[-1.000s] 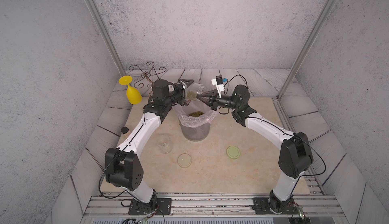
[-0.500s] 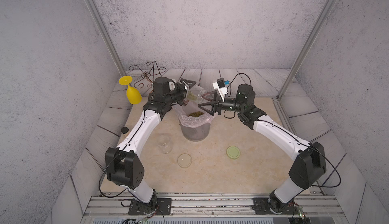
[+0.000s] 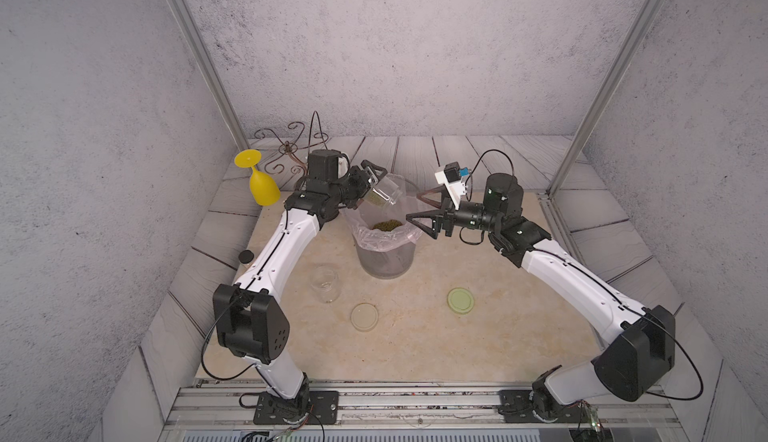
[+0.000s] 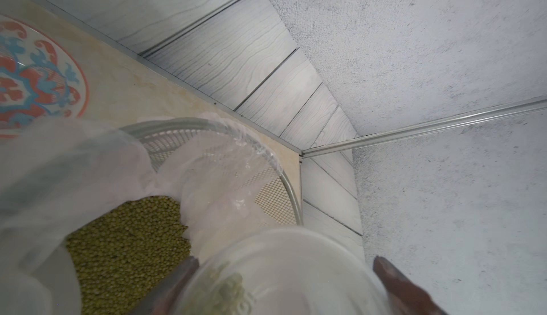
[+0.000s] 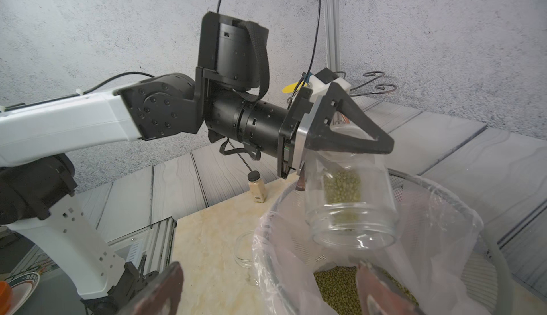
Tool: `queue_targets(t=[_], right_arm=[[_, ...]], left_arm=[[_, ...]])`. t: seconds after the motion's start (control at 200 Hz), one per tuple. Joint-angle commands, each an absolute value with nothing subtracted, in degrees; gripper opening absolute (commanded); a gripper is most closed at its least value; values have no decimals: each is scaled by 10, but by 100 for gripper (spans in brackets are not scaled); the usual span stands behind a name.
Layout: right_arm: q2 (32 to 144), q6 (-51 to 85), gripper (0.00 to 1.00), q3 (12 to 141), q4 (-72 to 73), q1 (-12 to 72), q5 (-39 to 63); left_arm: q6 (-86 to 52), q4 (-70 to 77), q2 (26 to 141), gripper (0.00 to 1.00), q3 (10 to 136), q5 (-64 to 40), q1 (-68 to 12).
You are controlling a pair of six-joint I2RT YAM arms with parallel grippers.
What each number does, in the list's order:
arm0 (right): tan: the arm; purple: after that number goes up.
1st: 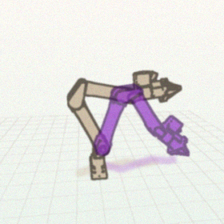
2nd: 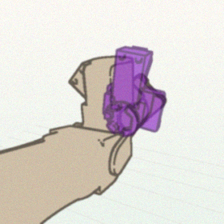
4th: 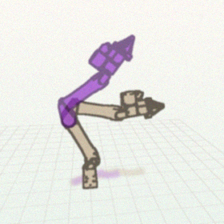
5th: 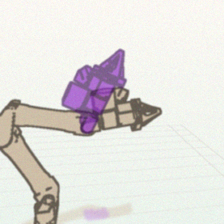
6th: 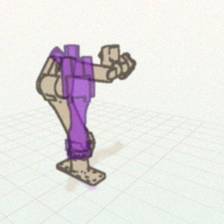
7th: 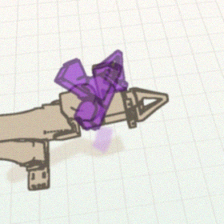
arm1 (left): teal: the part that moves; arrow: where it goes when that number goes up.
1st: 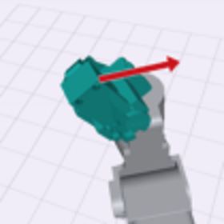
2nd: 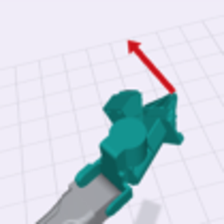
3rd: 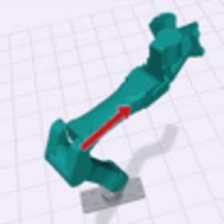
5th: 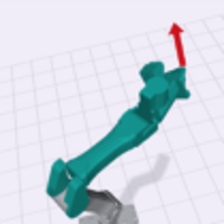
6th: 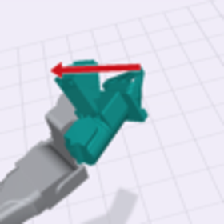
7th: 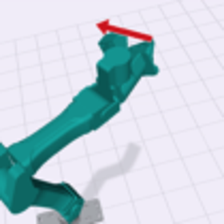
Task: Empty moldy mung beans from jars
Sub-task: Pour the moldy mung beans from the jar into the trash bin.
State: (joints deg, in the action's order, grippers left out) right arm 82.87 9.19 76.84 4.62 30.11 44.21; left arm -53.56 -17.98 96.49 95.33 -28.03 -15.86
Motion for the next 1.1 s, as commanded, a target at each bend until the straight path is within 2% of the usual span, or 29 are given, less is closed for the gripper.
queue_targets(t=[0.0,0.425,0.741,0.946,1.096], right_arm=[[780,69,91,760,27,298,418],[716,39,94,730,-14,298,383],[684,28,94,711,-28,297,369],[673,28,95,699,-23,297,363],[670,29,95,694,-18,297,361]], left_arm=[[-440,-180,954,51,994,-244,-158],[-221,-232,944,51,1017,-82,-228],[-102,-193,937,51,1000,46,-293],[-47,-122,904,50,938,102,-324],[-34,-79,883,50,902,107,-330]])
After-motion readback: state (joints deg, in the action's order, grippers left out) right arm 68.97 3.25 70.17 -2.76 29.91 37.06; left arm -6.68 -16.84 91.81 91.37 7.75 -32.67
